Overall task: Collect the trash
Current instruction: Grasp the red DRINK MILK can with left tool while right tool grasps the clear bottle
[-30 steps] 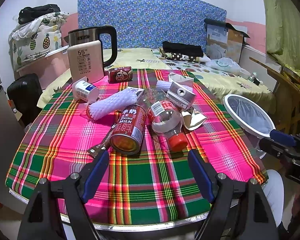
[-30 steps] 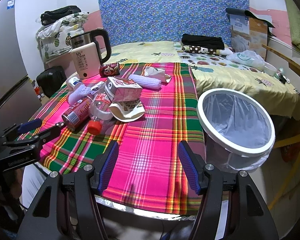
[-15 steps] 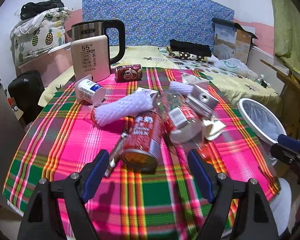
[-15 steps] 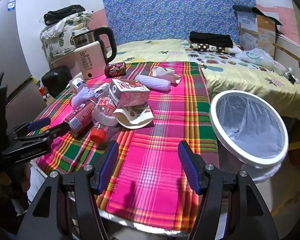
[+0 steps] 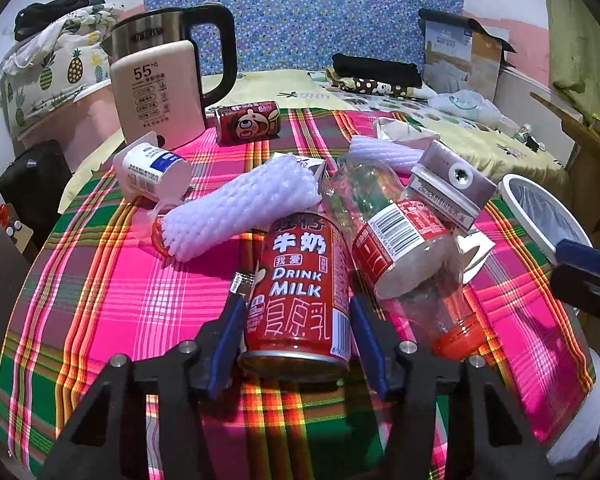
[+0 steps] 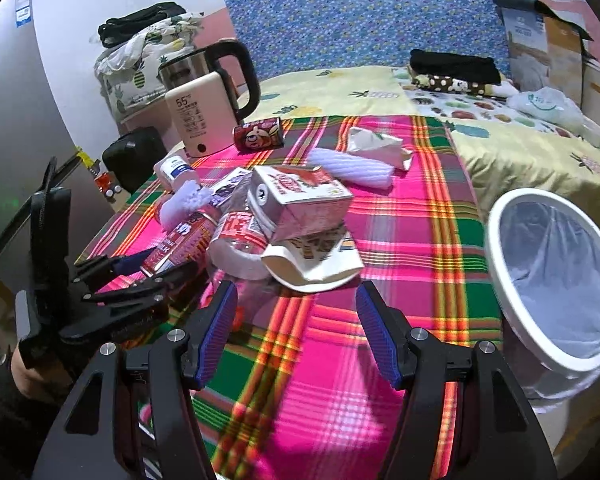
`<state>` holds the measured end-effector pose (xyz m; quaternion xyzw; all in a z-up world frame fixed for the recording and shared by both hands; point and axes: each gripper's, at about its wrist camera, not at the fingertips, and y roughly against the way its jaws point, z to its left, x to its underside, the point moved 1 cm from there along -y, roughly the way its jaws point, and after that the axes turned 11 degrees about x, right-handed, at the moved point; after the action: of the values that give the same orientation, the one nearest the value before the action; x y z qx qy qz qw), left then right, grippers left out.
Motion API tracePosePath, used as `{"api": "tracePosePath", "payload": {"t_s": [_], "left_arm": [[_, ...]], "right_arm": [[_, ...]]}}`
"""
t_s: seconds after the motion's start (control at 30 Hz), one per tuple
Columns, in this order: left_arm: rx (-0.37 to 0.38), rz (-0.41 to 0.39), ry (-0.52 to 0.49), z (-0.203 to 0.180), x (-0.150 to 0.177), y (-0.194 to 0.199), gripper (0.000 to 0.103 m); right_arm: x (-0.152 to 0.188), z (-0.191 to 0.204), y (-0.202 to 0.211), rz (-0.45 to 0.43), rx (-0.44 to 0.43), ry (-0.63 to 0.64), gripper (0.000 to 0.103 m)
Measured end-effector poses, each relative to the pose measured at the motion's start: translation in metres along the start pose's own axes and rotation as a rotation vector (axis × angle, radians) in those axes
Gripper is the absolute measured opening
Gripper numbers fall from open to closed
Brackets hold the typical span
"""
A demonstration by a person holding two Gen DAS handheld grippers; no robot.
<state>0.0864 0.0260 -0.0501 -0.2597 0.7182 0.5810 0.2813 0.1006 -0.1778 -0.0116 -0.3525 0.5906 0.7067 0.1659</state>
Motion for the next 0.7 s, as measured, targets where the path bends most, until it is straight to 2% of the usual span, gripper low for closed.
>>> {"api": "tracePosePath", "payload": {"t_s": [0.33, 0.53, 0.63, 0.7], "left_arm": [[0.020, -0.039, 0.071, 0.016, 0.007, 0.025, 0.055], [0.022, -0.072, 0.096, 0.025, 0.012, 0.039, 0.055], [0.027, -0.077, 0.104, 0.029, 0.012, 0.041, 0.055], [0.028, -0.079, 0.107, 0.030, 0.012, 0.042, 0.055]], "right_arm": [[0.006, 0.022, -0.018, 0.075, -0.056, 0.016, 0.063], [0.007, 0.036, -0.030, 0.098, -0.055, 0.031, 0.063], [0.005, 0.042, -0.037, 0.107, -0.044, 0.042, 0.058], [0.005, 0.044, -0.042, 0.117, -0.029, 0.053, 0.048]]}}
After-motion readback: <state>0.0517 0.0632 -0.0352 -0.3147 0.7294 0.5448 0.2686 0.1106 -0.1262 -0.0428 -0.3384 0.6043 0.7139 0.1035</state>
